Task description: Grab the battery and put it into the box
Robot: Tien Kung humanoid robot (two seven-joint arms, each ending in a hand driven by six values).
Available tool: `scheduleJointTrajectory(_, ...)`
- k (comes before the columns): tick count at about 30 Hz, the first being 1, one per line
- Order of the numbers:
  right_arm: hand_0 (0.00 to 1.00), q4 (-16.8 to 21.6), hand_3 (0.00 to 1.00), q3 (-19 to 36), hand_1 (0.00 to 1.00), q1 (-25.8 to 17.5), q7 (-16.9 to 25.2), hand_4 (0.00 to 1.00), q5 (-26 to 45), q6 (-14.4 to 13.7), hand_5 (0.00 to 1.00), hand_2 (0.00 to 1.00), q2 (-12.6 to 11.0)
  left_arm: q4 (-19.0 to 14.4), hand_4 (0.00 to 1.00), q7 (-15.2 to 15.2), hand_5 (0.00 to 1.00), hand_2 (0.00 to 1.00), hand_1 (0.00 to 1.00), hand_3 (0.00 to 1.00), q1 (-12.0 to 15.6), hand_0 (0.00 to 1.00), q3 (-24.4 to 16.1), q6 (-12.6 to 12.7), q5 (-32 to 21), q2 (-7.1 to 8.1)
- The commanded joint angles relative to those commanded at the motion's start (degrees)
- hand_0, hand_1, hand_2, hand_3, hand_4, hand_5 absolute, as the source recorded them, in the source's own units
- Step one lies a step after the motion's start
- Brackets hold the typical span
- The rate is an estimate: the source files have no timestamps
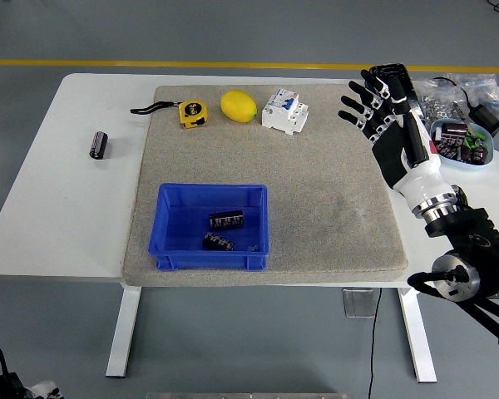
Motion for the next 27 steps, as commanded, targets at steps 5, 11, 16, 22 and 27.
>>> scheduleJointTrajectory(5, 0.799, 0.5, 0.842, -0.2, 0.790, -0.3, 0.6, 0.998, 1.8, 0.6, 0.839, 0.818, 0.2, 0.0, 0.672, -0.1, 0.527, 0.798, 0.748, 0.641, -0.2, 0.757, 0.4, 0.0, -0.6, 0.11)
scheduleJointTrajectory(11, 0.793, 0.8, 0.835, -0.5, 0.784, -0.1, 0.9, 0.998, 2.5, 1.1, 0.839, 0.810, 0.3, 0.0, 0.672, -0.2, 0.530, 0.795, 0.748, 0.641, -0.3, 0.757, 0.7, 0.0, -1.1, 0.19)
scheduleJointTrajectory(16, 0.794, 0.7, 0.829, -0.8, 0.784, -0.2, 1.4, 0.998, 3.8, 1.9, 0.839, 0.808, 0.5, 0.0, 0.671, -0.3, 0.531, 0.794, 0.747, 0.642, -0.3, 0.757, 0.9, 0.1, -1.7, 0.28)
scheduleJointTrajectory(22, 0.795, 0.5, 0.828, -1.3, 0.785, -0.5, 1.8, 0.998, 4.8, 3.0, 0.848, 0.809, 0.8, 0.0, 0.671, -0.6, 0.533, 0.792, 0.744, 0.642, -0.4, 0.756, 1.6, 0.2, -2.8, 0.47)
scheduleJointTrajectory(27, 0.811, 0.2, 0.859, -1.5, 0.792, -0.8, 1.2, 0.998, 4.7, 3.5, 0.874, 0.818, 1.2, 0.0, 0.671, -0.9, 0.535, 0.789, 0.743, 0.641, -0.5, 0.756, 2.0, 0.1, -3.3, 0.73)
